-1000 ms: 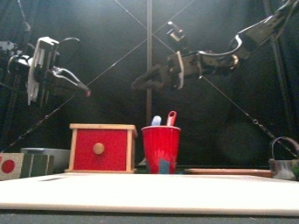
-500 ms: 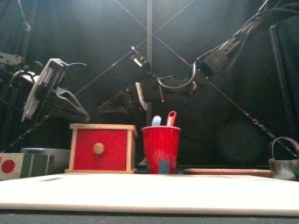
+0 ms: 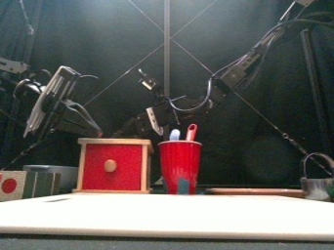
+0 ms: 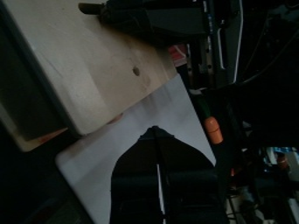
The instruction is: Open drawer
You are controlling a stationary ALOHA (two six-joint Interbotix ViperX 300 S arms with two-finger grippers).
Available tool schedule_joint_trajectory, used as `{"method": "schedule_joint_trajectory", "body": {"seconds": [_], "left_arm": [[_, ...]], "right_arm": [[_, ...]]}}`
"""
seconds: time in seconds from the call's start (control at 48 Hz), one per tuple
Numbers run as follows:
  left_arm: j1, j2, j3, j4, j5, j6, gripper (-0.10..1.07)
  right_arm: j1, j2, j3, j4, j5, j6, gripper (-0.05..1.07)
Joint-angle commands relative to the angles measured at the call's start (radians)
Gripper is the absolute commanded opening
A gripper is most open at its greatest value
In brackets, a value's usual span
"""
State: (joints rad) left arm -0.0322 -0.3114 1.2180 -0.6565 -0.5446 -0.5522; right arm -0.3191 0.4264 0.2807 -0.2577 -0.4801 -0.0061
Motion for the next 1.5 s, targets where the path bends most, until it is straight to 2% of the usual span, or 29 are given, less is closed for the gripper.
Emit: {"method": "schedule_joint_trajectory", "body": {"seconds": [0.0,0.312,0.438,0.604,0.792,1.062,1.479], "left_arm": [[-0.005,0.014,-0.029,0.002,-0.003,-0.008,0.32],[-0.003,0.087,-0.066,-0.060,0.046,-0.140,0.72],[-0.002,0.129,-0.084,-0.071,0.049,-0.190,0.83],[0.011,0.186,-0.120,-0.069,0.048,-0.204,0.85],[0.041,0.201,-0.123,-0.074,0.035,-0.209,0.84],[0.046,0.221,-0.126,-0.210,-0.011,-0.202,0.84],[0.043,0.302,-0.176,-0.216,-0.063,-0.202,0.83]], "right_arm": [[-0.002,-0.011,-0.006,-0.003,0.006,-0.003,0.02],[0.015,-0.011,0.005,-0.002,0.014,-0.005,0.02],[0.023,-0.012,0.003,-0.003,0.017,-0.005,0.02],[0.028,-0.014,0.000,-0.003,0.017,-0.005,0.02],[0.032,-0.014,0.002,-0.003,0.018,-0.005,0.02],[0.038,-0.014,0.002,-0.002,0.017,-0.003,0.02],[0.043,-0.014,0.008,-0.002,0.018,-0.002,0.02]]}}
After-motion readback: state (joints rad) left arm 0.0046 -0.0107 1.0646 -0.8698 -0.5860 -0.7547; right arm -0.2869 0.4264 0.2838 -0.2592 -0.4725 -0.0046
